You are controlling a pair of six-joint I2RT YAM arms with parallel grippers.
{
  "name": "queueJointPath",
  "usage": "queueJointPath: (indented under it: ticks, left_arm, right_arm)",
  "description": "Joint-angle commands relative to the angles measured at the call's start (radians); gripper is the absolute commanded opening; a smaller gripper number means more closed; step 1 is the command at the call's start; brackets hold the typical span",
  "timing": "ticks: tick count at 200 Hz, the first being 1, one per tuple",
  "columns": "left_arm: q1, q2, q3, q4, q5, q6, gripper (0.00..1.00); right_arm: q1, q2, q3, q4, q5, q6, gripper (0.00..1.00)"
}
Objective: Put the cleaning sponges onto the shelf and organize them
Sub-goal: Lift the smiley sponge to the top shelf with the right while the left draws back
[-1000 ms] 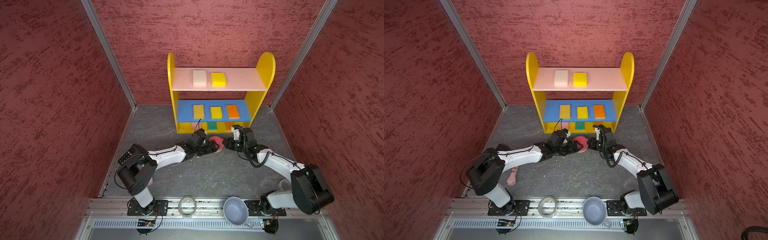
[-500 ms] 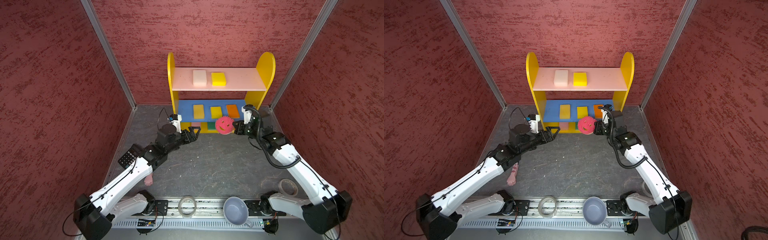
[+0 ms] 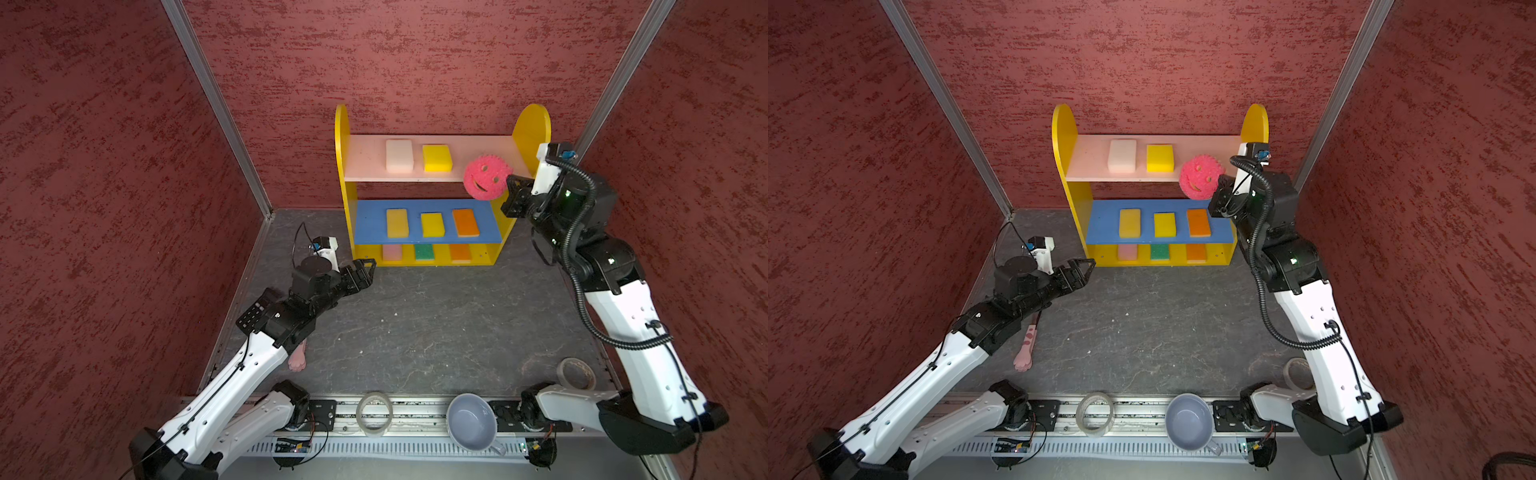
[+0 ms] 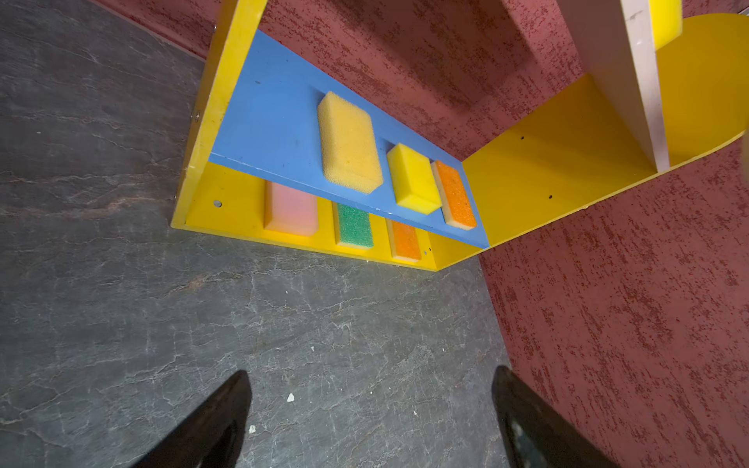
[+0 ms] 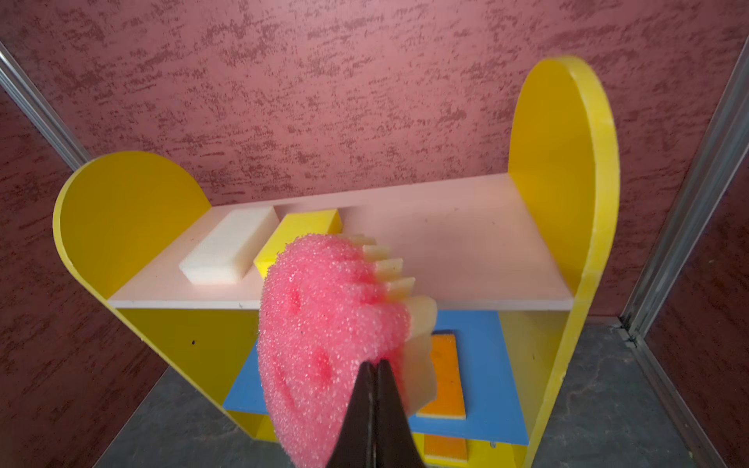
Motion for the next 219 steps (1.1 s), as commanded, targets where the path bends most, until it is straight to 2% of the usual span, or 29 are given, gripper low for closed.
queueJointPath:
  ticks: [1, 27, 65, 91, 121, 136, 191, 219]
  left_arm:
    - [0.007, 0.021, 0.002, -0.002, 0.027, 0.019, 0.92]
    - [0.015, 0.041, 0.004, -0.004, 0.039, 0.018, 0.93]
    - [0.025, 0.054, 0.004, 0.001, 0.051, 0.017, 0.92]
    - [0.027, 0.059, 0.002, 0.007, 0.056, 0.014, 0.93]
    - [0.029, 0.063, -0.007, 0.014, 0.061, 0.004, 0.92]
    - [0.03, 0.063, -0.01, 0.014, 0.06, 0.001, 0.92]
    - [0.03, 0.065, -0.014, 0.012, 0.048, -0.01, 0.92]
    - [0.03, 0.078, -0.014, 0.02, 0.054, -0.017, 0.92]
  right_arm:
    - [-0.027, 0.087, 0.101, -0.026, 0.032, -0.024, 0.0]
    - [-0.068, 0.185, 0.213, -0.041, 0.002, -0.009, 0.0]
    - [-0.157, 0.295, 0.328, -0.073, -0.132, 0.086, 0.0]
    - [-0.205, 0.338, 0.347, -0.073, -0.218, 0.152, 0.0]
    - [-0.279, 0.373, 0.334, -0.041, -0.392, 0.247, 0.0]
    - [-0.298, 0.382, 0.319, -0.016, -0.443, 0.281, 0.0]
    - [-0.311, 0.403, 0.313, 0.018, -0.521, 0.324, 0.0]
    - [-0.311, 0.409, 0.311, 0.014, -0.52, 0.326, 0.0]
